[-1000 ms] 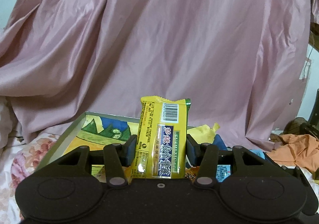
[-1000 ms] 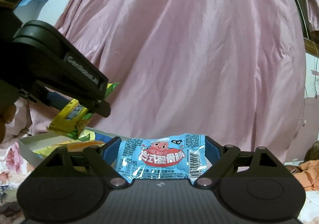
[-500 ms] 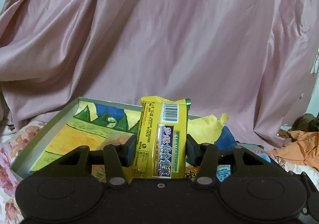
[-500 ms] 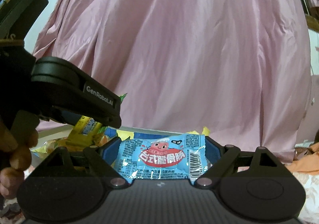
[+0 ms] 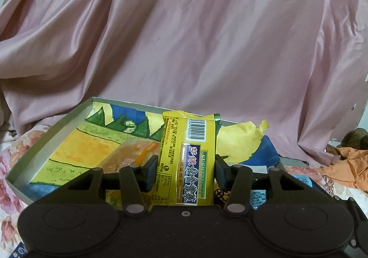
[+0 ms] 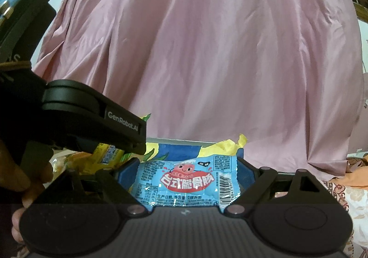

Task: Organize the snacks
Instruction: 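Open the left tool over the tray while the right tool releases the blue packet, then move the left tool to the blue calcium stick while the right tool reaches the round rice cake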

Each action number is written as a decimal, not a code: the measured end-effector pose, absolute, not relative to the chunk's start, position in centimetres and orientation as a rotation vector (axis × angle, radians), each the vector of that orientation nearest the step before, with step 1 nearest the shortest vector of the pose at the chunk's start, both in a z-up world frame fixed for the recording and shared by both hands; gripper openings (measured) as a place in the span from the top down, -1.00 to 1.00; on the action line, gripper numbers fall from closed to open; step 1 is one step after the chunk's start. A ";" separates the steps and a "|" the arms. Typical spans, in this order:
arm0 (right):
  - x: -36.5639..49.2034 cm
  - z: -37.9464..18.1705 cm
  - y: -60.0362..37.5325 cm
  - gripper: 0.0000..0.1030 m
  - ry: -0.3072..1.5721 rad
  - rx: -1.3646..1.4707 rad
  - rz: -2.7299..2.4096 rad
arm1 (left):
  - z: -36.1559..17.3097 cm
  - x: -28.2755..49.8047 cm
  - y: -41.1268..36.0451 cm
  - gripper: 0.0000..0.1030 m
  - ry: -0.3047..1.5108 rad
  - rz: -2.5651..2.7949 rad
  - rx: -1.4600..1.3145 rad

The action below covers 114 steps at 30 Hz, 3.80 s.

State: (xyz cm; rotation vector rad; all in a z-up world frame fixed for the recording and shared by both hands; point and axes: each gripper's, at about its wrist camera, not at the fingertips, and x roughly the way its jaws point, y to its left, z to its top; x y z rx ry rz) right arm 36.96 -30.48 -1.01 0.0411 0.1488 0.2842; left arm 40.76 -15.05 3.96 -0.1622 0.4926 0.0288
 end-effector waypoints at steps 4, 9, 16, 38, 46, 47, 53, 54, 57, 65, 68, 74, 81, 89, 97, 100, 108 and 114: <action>37.0 -1.1 -30.4 -0.74 0.154 0.035 0.288 | 3.9 40.8 -15.0 -0.01 0.494 0.032 -0.164; 37.2 -1.2 -30.3 -0.78 0.163 0.024 0.294 | 4.1 40.8 -14.9 -0.14 0.496 0.036 -0.167; 37.1 -1.4 -30.2 -0.95 0.150 0.018 0.293 | 4.9 39.9 -14.9 -0.49 0.460 0.029 -0.184; 30.3 0.8 -28.5 -0.99 0.005 -0.044 0.333 | 8.3 30.6 -10.0 -0.98 0.285 0.115 -0.198; 26.6 1.8 -27.9 -1.00 -0.003 -0.038 0.380 | 8.0 26.2 -6.9 -0.98 0.277 0.165 -0.210; 26.2 1.8 -27.8 -1.00 -0.001 -0.038 0.382 | 8.0 25.5 -6.5 -0.98 0.277 0.169 -0.209; 23.7 1.9 -27.4 -1.00 0.030 -0.017 0.391 | 7.3 21.9 -4.6 -0.98 0.279 0.190 -0.176; 23.1 1.9 -27.3 -1.00 0.037 -0.009 0.395 | 7.1 21.2 -4.2 -0.98 0.283 0.192 -0.174; 21.6 1.8 -26.7 -1.00 0.052 -0.008 0.414 | 6.5 19.4 -3.2 -0.98 0.293 0.198 -0.169; 17.7 1.2 -24.8 -1.00 0.092 -0.030 0.445 | 4.3 15.2 -1.0 -0.98 0.344 0.211 -0.160; 16.5 0.9 -24.4 -1.00 0.126 -0.028 0.447 | 3.3 13.9 -0.2 -0.98 0.364 0.216 -0.159; 15.3 -0.6 -23.0 -1.00 0.257 -0.037 0.470 | 1.1 12.0 1.2 -0.98 0.433 0.235 -0.146; 15.5 -2.6 -20.8 -1.00 0.371 -0.121 0.529 | -2.1 11.9 2.6 -0.98 0.548 0.267 -0.134; 17.0 -4.3 -19.5 -1.00 0.489 -0.145 0.517 | -3.8 11.9 3.6 -0.98 0.596 0.259 -0.123; 18.0 -5.1 -18.7 -1.00 0.537 -0.167 0.506 | -4.4 13.4 4.2 -0.98 0.616 0.255 -0.133; 18.4 -5.2 -18.6 -1.00 0.549 -0.169 0.505 | -4.6 13.9 4.2 -0.98 0.620 0.252 -0.131; 20.3 -5.2 -18.7 -1.00 0.571 -0.155 0.486 | -4.9 14.8 4.1 -0.98 0.614 0.250 -0.101; 21.9 -4.9 -18.5 -1.00 0.533 -0.198 0.465 | -4.4 16.4 4.1 -0.98 0.588 0.245 -0.094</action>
